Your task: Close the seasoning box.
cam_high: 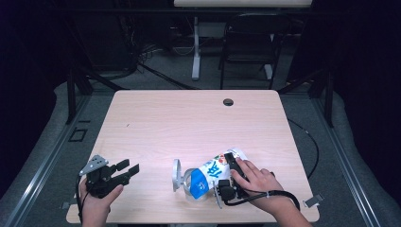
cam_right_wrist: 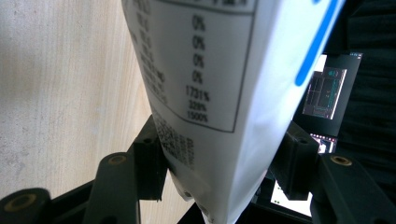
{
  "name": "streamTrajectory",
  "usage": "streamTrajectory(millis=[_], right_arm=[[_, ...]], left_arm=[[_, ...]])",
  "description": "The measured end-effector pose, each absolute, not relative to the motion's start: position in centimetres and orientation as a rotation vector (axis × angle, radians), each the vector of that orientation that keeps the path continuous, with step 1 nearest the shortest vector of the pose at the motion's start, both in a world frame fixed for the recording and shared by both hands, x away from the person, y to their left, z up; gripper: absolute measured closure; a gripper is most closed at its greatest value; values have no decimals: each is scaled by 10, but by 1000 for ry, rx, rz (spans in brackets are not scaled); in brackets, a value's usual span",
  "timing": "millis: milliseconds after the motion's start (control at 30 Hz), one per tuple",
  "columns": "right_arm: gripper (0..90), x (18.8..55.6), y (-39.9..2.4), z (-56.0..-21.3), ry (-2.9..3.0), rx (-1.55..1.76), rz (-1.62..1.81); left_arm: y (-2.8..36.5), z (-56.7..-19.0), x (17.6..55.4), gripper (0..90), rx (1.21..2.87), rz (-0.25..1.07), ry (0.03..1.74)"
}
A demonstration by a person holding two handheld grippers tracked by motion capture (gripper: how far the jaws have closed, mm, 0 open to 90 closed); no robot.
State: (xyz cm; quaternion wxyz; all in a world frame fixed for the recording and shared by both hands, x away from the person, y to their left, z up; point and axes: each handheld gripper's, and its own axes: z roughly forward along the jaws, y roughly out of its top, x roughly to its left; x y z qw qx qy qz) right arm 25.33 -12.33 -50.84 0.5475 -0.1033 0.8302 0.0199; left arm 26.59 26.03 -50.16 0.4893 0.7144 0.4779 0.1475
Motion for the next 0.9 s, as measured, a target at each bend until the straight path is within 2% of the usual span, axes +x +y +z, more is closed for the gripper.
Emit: streamTrajectory(millis=[900], right_arm=[[450,254,-123,-510,1961,-253,55]], left_arm=[[261,-502,266,485,1738,354,1166]])
